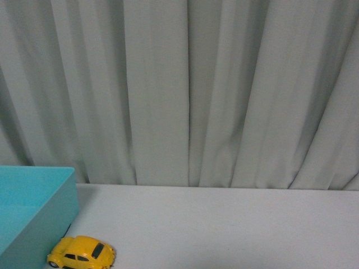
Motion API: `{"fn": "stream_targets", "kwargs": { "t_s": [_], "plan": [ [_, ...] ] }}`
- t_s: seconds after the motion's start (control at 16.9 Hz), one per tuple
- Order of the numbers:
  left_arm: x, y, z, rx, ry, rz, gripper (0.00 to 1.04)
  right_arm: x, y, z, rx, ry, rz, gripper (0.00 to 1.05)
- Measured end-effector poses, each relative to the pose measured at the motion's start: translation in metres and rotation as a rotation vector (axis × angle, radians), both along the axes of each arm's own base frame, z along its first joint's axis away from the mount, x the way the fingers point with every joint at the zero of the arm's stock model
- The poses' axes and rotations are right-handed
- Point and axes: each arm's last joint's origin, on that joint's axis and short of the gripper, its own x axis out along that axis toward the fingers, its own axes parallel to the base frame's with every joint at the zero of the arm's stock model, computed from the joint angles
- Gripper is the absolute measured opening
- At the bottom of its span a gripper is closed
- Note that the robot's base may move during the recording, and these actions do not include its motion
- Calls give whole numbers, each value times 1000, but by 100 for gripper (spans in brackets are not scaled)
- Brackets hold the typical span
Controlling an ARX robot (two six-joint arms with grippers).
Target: Wind up and store yellow beetle toy
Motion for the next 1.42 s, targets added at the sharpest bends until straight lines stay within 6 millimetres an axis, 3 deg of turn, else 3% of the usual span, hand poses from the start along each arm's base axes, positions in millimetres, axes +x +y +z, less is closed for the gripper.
{"fn": "stream_targets", "kwargs": {
  "t_s": [0.47,0.83,1.42],
  "plan": [
    [0,0,0,0,0,1,98,-20,0,-5,0,26,-2,2],
    [0,0,0,0,0,0,98,-21,0,-4,0,10,-3,2],
    [0,0,0,0,0,0,98,-21,0,-4,0,10,-3,89]
  ]
}}
